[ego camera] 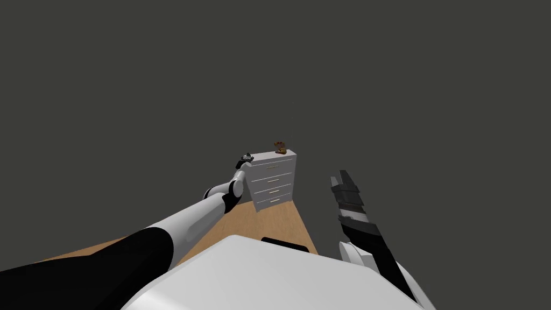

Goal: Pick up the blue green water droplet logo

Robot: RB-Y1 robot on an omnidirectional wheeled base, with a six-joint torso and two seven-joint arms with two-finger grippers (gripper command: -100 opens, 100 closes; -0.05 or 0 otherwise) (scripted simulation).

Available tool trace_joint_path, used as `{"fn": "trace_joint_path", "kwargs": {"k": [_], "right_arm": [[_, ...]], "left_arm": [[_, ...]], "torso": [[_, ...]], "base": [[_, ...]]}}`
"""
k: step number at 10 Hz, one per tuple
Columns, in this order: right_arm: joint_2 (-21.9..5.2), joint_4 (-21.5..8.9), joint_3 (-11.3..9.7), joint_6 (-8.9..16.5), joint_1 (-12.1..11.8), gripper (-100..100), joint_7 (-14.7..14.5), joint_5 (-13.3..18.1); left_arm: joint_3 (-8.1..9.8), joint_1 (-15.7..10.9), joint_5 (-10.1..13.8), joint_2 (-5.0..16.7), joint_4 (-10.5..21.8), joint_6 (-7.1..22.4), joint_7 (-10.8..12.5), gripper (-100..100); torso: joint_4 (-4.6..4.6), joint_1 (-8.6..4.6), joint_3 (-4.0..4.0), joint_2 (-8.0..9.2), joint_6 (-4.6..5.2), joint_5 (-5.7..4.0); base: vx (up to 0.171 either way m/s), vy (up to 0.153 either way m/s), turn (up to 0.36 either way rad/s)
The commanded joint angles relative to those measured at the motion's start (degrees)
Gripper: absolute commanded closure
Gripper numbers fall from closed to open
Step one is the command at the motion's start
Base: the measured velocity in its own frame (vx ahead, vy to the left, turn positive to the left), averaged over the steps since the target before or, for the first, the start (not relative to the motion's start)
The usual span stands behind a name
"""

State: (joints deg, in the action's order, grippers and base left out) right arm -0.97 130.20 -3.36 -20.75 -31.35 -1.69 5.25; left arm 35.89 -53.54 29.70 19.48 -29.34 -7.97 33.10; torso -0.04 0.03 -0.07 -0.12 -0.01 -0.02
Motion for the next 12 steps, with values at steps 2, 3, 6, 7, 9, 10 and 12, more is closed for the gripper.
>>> {"fn": "trace_joint_path", "kwargs": {"k": [2, 3, 6, 7, 9, 10, 12], "right_arm": [[0.0, 0.0, 0.0, 0.0, 0.0, 0, 0.0, 0.0], [0.0, 0.0, 0.0, 0.0, 0.0, 0, 0.0, 0.0], [0.0, 0.0, 0.0, 0.0, 0.0, 0, 0.0, 0.0], [0.0, 0.0, 0.0, 0.0, 0.0, 0, 0.0, 0.0], [0.0, 0.0, 0.0, 0.0, 0.0, 0, 0.0, 0.0], [0.0, 0.0, 0.0, 0.0, 0.0, 0, 0.0, 0.0], [0.0, 0.0, 0.0, 0.0, 0.0, 0, 0.0, 0.0]], "left_arm": [[3.03, 1.7, -2.0, 1.4, -2.4, 1.7, 0.6, -100], [4.33, 2.3, -3.6, 3.5, -2.1, 1.7, 2.2, -100], [5.64, 3.0, -5.1, 5.5, -1.8, 1.8, 3.9, -100], [6.95, 3.7, -6.6, 7.6, -1.5, 1.8, 5.5, -100], [8.26, 4.3, -8.1, 9.3, -1.1, 1.9, 7.2, -100], [8.26, 4.3, -8.1, 9.6, -1.1, 1.9, 7.2, -100], [9.57, 5.0, -9.7, 11.7, -0.8, 1.9, 8.8, -100]], "torso": [[0.00, 0.02, -0.02, -0.04, -0.02, 0.00], [-0.01, -0.01, -0.02, -0.02, 0.06, 0.00], [0.02, -0.02, 0.03, 0.05, 0.04, -0.01], [0.01, 0.03, 0.02, 0.03, -0.02, 0.00], [0.01, 0.01, 0.01, 0.00, -0.02, 0.00], [0.01, -0.03, 0.01, 0.03, 0.04, -0.01], [0.01, -0.01, 0.01, 0.02, 0.05, -0.01]], "base": [[-0.019, -0.004, -0.091], [-0.052, -0.010, -0.407], [-0.039, -0.005, -0.182], [-0.031, -0.009, -0.288], [-0.032, -0.012, -0.186], [-0.033, -0.012, -0.135], [-0.033, -0.009, -0.215]]}}
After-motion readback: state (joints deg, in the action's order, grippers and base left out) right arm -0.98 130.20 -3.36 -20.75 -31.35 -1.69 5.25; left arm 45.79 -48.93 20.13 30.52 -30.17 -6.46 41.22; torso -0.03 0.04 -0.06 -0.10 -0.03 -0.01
